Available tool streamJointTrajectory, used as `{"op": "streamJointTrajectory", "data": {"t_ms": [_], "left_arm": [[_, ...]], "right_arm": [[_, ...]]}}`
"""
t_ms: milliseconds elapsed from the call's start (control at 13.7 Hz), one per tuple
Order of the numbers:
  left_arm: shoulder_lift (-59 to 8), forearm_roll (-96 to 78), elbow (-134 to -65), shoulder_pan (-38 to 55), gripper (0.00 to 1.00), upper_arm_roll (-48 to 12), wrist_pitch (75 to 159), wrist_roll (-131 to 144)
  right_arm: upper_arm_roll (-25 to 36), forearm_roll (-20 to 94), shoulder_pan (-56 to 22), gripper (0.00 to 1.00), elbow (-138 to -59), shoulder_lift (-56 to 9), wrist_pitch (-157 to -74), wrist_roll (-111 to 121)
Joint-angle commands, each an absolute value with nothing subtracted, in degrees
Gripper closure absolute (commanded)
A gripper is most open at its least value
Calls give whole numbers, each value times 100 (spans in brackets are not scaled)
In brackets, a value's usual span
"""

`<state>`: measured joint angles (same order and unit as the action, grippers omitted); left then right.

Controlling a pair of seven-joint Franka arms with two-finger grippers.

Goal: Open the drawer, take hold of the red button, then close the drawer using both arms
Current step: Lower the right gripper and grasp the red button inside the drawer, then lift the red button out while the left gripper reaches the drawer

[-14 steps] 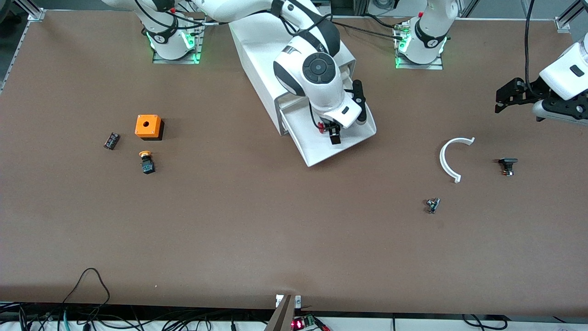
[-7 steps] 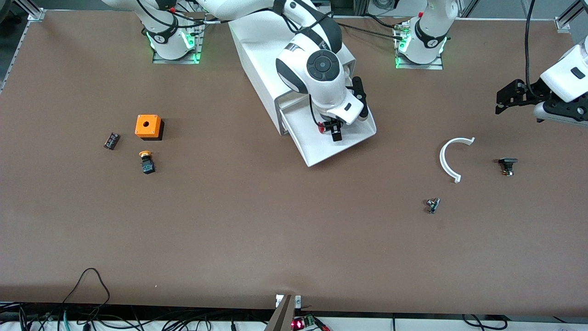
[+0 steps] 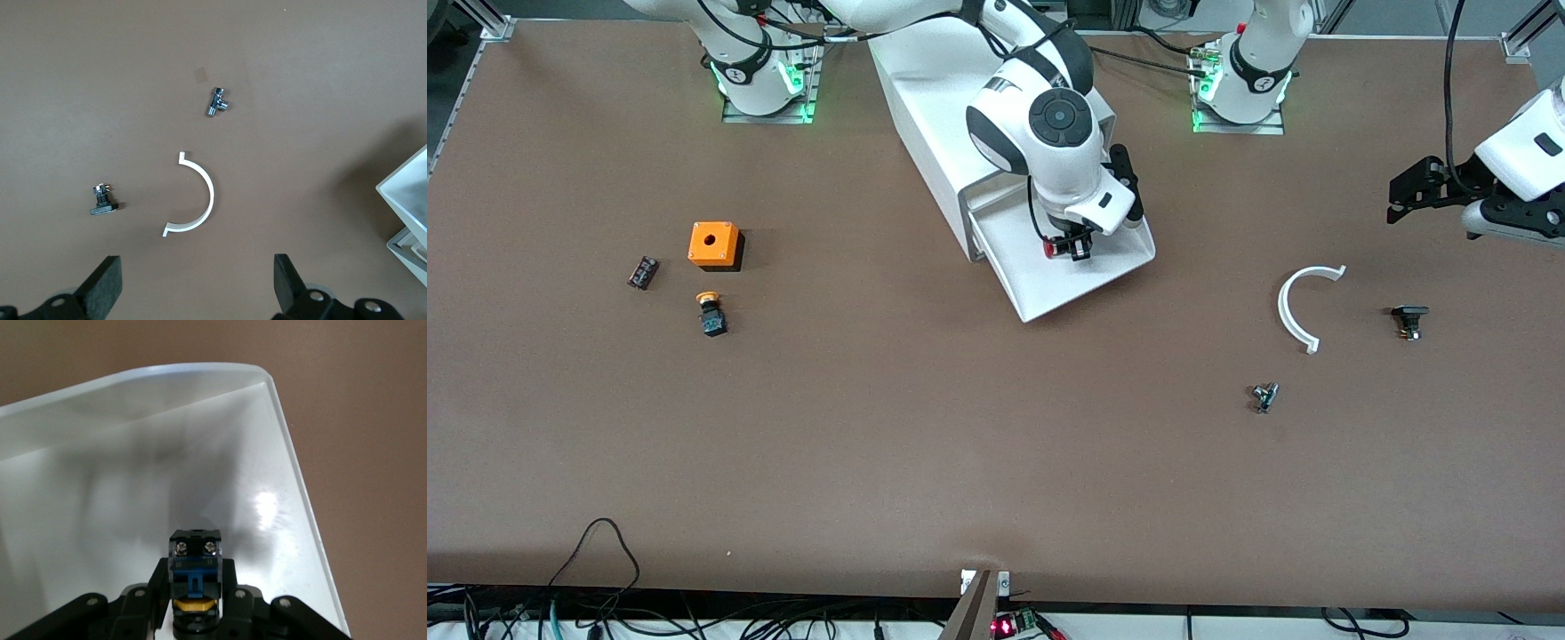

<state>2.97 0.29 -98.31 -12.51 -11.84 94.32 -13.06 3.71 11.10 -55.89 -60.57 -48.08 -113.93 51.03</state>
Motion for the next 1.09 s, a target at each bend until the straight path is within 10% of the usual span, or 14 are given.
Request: {"op": "streamJointTrajectory", "data": {"t_ms": [0,1021], "left_arm": [[97,158,-9589,-1169,0,-1116,9378,-1318],[-184,80,-9518,-1169,0,-1134,9676,-1117]], "right_arm": [[545,1169,-5660,73,-5871,-4852,-11303,5212],[1827,1204,-5468,78,-6940,-3166,-11329,3852]]}}
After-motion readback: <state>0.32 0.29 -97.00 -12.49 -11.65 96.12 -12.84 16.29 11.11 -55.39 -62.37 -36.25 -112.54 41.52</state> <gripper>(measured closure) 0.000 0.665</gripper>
